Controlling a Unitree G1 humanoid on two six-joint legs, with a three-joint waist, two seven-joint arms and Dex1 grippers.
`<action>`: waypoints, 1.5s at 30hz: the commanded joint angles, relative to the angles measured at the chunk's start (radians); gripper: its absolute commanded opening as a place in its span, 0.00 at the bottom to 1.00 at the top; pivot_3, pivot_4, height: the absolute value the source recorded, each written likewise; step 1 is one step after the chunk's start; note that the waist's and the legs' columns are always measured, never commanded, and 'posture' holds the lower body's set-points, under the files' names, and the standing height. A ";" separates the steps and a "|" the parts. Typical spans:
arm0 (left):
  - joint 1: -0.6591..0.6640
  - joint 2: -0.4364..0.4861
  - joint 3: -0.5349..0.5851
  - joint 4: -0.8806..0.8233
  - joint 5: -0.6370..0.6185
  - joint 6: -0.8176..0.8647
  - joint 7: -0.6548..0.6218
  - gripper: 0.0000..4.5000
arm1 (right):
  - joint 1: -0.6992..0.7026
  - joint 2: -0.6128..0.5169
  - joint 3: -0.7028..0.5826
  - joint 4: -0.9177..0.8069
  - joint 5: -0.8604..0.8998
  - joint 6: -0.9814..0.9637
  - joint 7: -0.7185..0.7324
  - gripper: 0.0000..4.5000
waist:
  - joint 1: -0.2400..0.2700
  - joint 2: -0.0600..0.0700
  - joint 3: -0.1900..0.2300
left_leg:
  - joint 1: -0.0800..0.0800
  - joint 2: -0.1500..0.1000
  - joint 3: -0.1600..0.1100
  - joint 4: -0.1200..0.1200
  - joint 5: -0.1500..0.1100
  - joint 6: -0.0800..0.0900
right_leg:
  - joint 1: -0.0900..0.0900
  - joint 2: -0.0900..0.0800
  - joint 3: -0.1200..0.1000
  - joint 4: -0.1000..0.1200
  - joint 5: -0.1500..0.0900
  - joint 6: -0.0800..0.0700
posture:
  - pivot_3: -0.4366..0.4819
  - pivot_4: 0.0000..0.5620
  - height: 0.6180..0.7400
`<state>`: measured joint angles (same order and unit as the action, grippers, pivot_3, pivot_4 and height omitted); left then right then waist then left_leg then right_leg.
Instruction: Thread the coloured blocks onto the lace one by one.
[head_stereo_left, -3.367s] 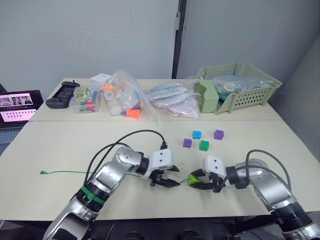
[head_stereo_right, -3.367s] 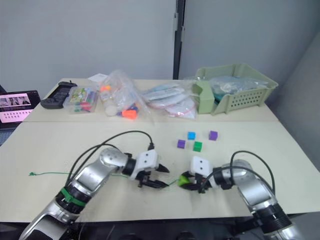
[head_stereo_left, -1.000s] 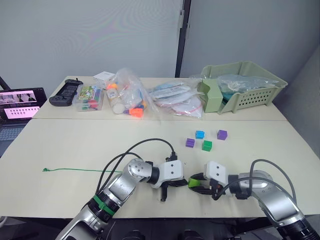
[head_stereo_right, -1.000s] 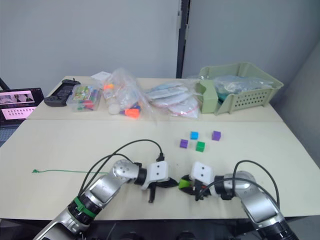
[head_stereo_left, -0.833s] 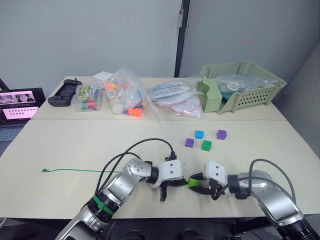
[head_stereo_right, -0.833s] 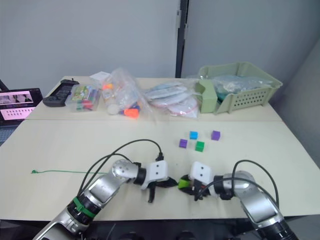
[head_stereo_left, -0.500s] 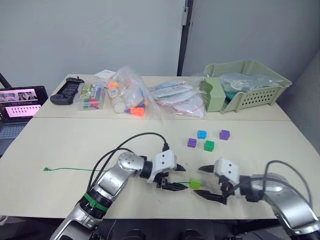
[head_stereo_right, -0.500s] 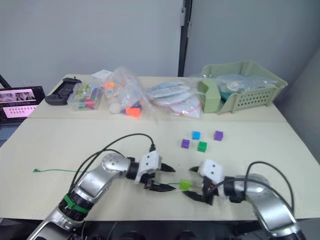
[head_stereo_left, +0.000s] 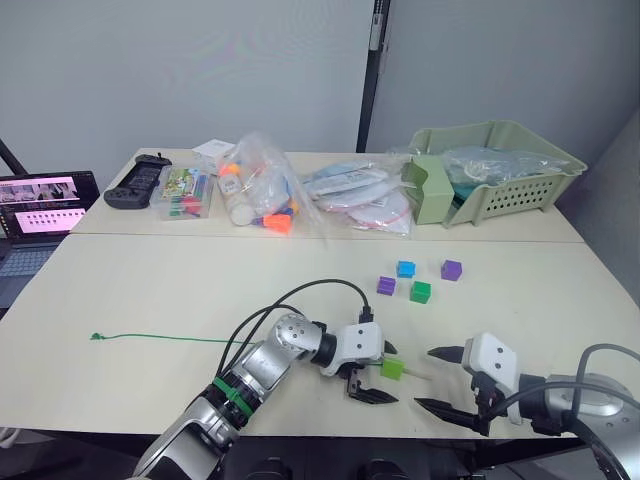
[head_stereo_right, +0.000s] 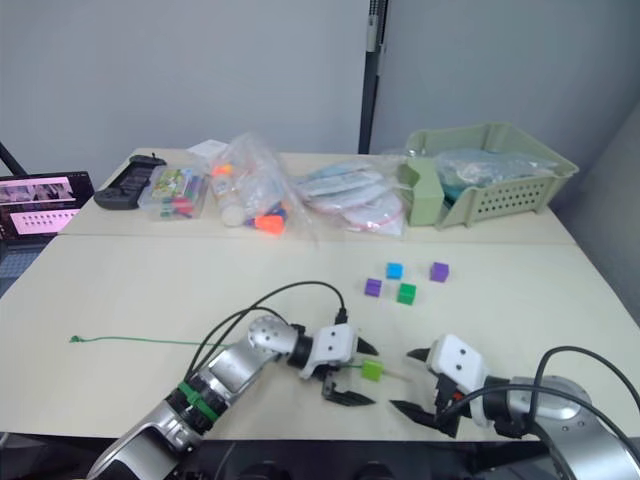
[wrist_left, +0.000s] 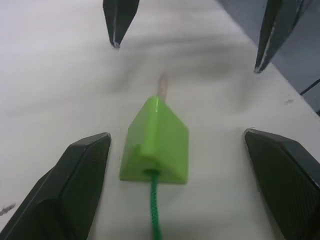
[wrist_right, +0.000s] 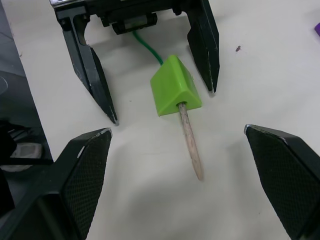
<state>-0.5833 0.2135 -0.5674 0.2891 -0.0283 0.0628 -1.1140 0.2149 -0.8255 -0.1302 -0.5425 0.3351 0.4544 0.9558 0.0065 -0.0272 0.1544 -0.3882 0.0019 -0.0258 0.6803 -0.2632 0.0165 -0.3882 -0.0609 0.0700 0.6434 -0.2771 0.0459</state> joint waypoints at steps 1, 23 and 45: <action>-0.011 -0.008 0.003 0.031 0.024 -0.023 0.006 1.00 | -0.002 -0.008 -0.003 -0.026 0.001 -0.010 -0.008 1.00 | 0.001 0.000 0.000 | 0.000 0.000 0.000 0.000 0.000 0.000 | 0.000 0.000 0.000 0.000 0.000 0.000 | 0.48 0.27 1.00; 0.012 0.005 -0.001 0.054 0.051 -0.064 -0.012 0.31 | -0.123 -0.017 0.157 0.211 -0.101 -0.077 0.018 0.95 | -0.004 0.000 0.000 | 0.002 0.000 0.000 0.001 0.000 0.000 | 0.002 0.000 0.001 0.001 0.000 0.001 | 0.48 0.27 1.00; 0.109 0.206 0.153 -0.025 -0.064 -0.036 -0.083 0.31 | -0.153 -0.027 0.211 0.333 -0.128 -0.158 0.054 0.00 | -0.026 -0.001 0.000 | 0.018 0.006 0.000 -0.001 0.000 0.000 | 0.018 0.001 0.000 -0.002 0.000 0.001 | 0.48 0.27 1.00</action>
<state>-0.4901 0.3675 -0.4681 0.2476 -0.0859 0.0073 -1.1761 0.0480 -0.8370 0.0684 -0.2465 0.2550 0.2806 1.0224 -0.0193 -0.0287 0.1540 -0.3695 0.0088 -0.0255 0.6790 -0.2629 0.0169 -0.3697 -0.0593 0.0702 0.6416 -0.2767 0.0471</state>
